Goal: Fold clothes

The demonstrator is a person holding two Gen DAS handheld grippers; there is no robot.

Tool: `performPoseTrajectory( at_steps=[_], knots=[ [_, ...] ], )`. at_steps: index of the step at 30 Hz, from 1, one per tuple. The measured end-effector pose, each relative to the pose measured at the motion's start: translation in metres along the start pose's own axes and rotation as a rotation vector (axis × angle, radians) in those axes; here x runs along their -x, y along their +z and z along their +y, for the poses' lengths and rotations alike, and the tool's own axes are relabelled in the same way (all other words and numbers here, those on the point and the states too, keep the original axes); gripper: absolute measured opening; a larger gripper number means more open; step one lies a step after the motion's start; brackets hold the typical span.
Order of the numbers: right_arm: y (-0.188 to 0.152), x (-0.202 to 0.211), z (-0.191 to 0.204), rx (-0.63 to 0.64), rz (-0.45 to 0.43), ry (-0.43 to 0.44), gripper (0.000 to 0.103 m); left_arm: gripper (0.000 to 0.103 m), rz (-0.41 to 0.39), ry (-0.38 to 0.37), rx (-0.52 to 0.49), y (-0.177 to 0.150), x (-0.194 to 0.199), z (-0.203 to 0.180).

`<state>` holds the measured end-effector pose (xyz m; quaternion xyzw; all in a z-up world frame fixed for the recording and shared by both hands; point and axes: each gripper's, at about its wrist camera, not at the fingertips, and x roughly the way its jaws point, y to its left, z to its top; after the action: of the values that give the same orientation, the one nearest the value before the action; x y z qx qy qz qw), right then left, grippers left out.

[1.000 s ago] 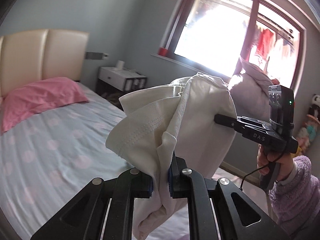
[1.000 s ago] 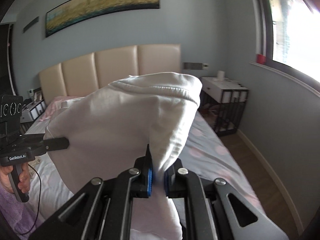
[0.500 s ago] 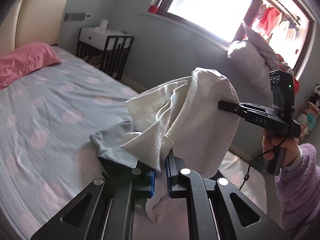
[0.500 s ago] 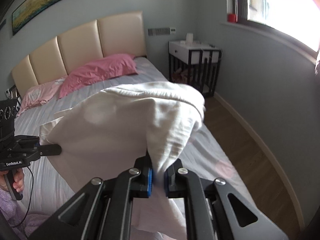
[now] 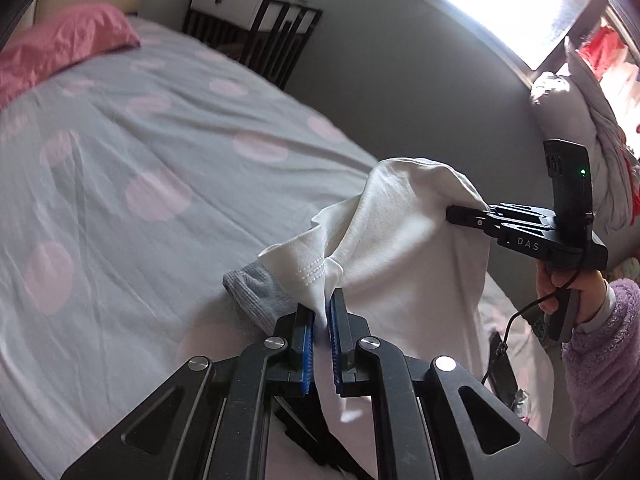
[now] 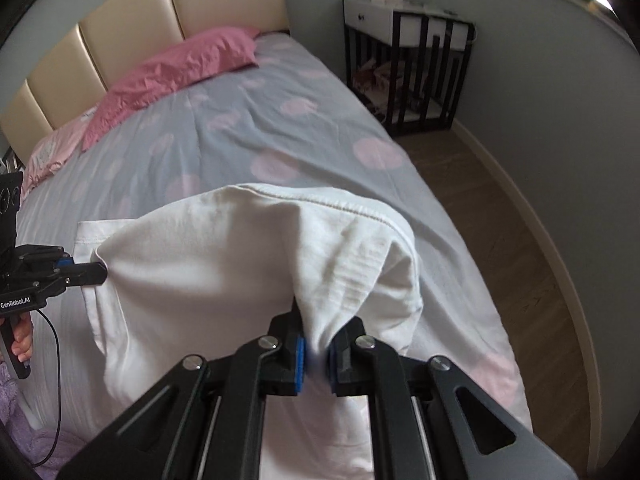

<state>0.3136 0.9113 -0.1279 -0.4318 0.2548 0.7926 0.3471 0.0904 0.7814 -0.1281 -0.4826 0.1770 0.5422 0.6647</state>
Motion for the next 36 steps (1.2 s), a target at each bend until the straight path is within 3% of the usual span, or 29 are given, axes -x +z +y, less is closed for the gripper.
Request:
performPoseTrajectory(
  at_steps=[6, 9, 11, 13, 16, 19, 21, 25, 29, 34, 35, 36],
  knots=[
    [-0.006, -0.047, -0.016, -0.044, 0.081, 0.028, 0.009, 0.009, 0.061, -0.008, 0.067, -0.005, -0.042, 0.029],
    [-0.008, -0.062, -0.022, -0.083, 0.105, 0.034, 0.014, 0.012, 0.072, 0.000, 0.073, -0.009, -0.048, 0.034],
    [-0.006, -0.066, -0.026, -0.121, 0.115, 0.031, 0.023, 0.013, 0.069, 0.016, 0.076, -0.009, -0.044, 0.034],
    [-0.006, -0.060, -0.034, -0.163, 0.116, 0.024, 0.029, 0.017, 0.063, 0.037, 0.077, -0.008, -0.038, 0.032],
    [-0.005, -0.041, -0.048, -0.223, 0.105, 0.020, 0.031, 0.019, 0.053, 0.076, 0.089, -0.007, -0.025, 0.030],
    [-0.010, -0.015, -0.057, -0.263, 0.085, -0.002, 0.035, 0.027, 0.027, 0.121, 0.134, -0.011, -0.006, 0.030],
    [-0.018, 0.002, -0.055, -0.270, 0.073, -0.020, 0.037, 0.034, 0.023, 0.095, 0.158, -0.016, -0.001, 0.024],
    [-0.041, 0.032, -0.043, -0.263, 0.052, -0.040, 0.038, 0.034, 0.046, 0.037, 0.183, -0.025, -0.004, 0.006],
    [-0.075, 0.051, -0.022, -0.289, 0.048, -0.032, 0.038, 0.049, 0.069, -0.021, 0.209, -0.035, -0.008, -0.011],
    [-0.126, 0.067, 0.002, -0.327, 0.034, -0.018, 0.038, 0.048, 0.095, -0.091, 0.240, -0.046, -0.013, -0.031],
    [-0.136, 0.068, 0.004, -0.343, 0.034, -0.017, 0.038, 0.036, 0.091, -0.091, 0.241, -0.047, -0.018, -0.030],
    [-0.145, 0.067, 0.005, -0.358, 0.039, -0.023, 0.038, 0.013, 0.090, -0.084, 0.236, -0.047, -0.020, -0.029]
  ],
)
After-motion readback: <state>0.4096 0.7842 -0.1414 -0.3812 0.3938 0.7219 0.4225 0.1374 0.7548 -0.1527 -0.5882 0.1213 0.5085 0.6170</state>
